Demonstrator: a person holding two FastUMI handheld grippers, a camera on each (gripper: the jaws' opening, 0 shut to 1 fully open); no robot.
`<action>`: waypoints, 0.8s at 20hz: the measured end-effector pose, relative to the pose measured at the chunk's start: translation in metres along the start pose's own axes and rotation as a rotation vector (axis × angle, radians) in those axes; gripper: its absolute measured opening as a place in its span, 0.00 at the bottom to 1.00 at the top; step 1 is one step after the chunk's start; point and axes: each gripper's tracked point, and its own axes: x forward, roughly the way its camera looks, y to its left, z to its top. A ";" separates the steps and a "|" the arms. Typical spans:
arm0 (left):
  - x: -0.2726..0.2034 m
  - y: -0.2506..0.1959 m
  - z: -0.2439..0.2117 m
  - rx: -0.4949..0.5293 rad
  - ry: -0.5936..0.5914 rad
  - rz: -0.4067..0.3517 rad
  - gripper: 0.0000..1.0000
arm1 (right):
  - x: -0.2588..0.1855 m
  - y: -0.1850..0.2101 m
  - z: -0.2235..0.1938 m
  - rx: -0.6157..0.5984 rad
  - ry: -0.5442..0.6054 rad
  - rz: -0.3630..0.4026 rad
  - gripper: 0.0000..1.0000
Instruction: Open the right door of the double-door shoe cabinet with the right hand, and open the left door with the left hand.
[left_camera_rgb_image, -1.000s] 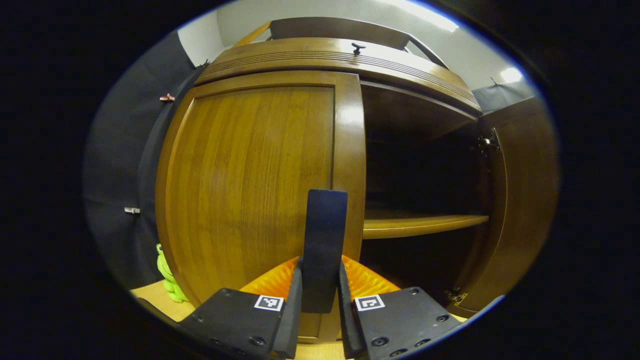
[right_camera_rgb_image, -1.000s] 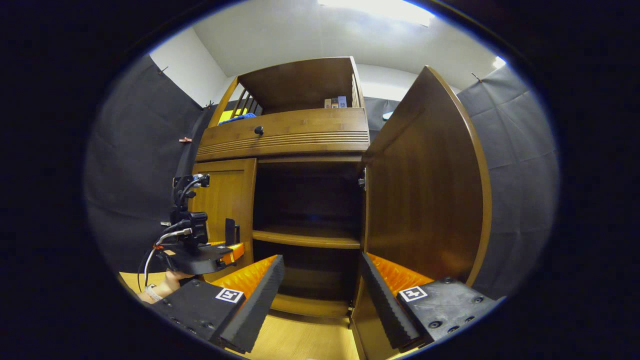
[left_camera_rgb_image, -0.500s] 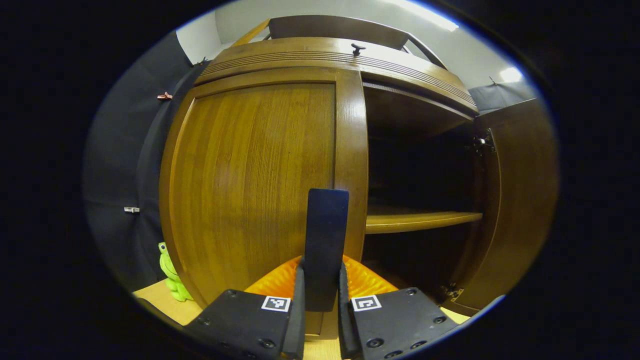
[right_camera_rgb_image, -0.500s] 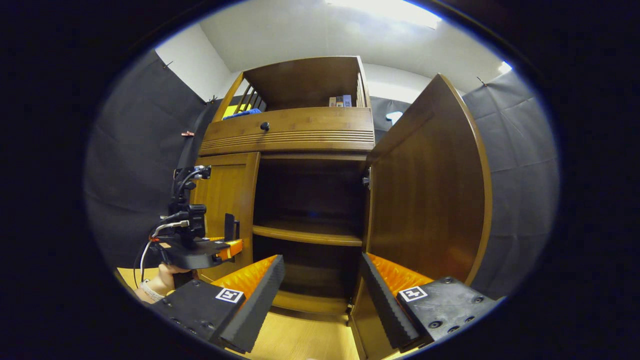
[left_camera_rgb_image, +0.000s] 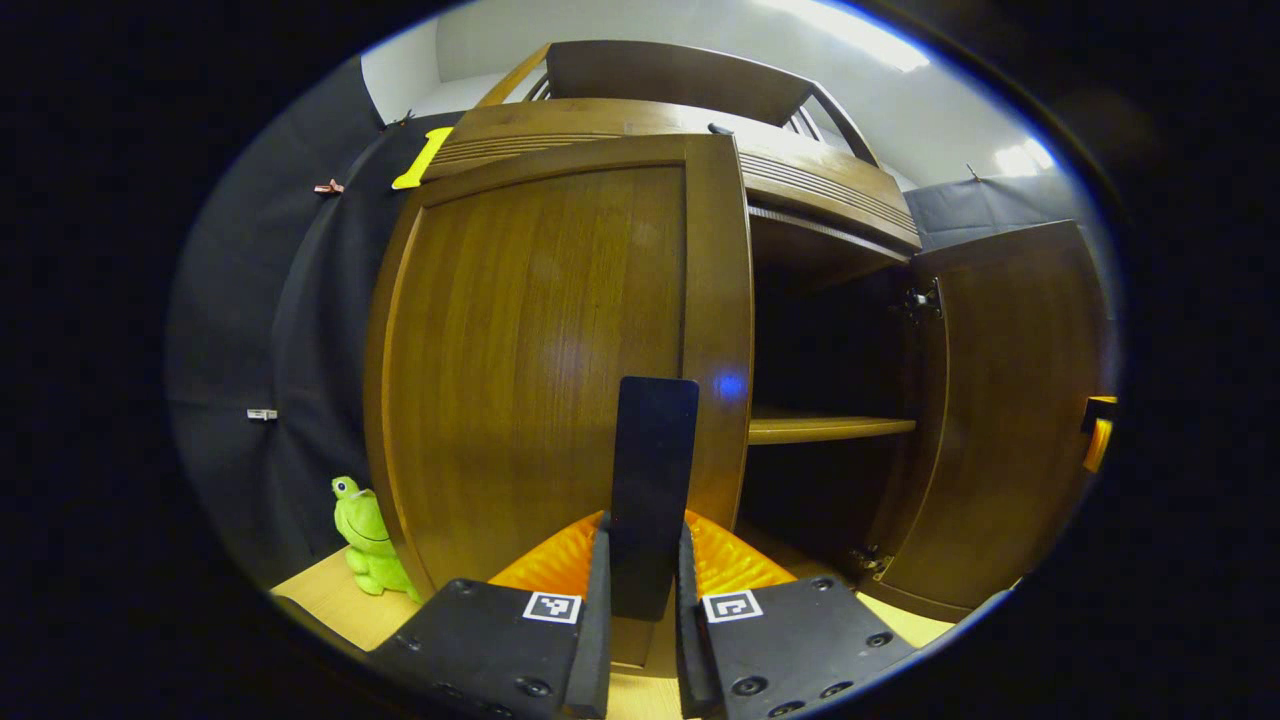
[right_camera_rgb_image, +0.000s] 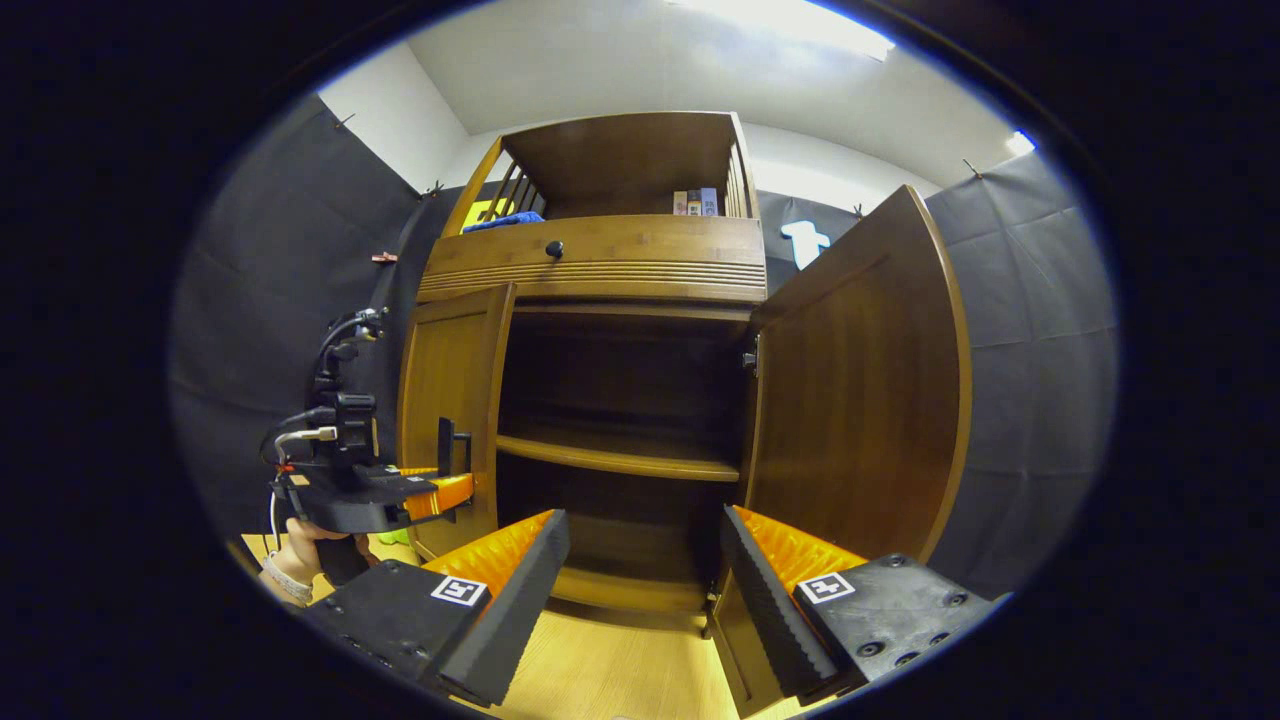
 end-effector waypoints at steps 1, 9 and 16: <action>-0.004 0.002 0.000 -0.001 0.006 -0.001 0.30 | -0.002 0.003 0.000 0.000 0.003 0.001 0.96; -0.042 0.018 0.000 -0.014 0.025 0.020 0.31 | -0.027 -0.002 0.006 0.036 -0.001 0.002 0.96; -0.081 0.043 0.002 0.013 0.025 0.062 0.29 | -0.040 0.003 0.007 0.039 -0.001 0.011 0.96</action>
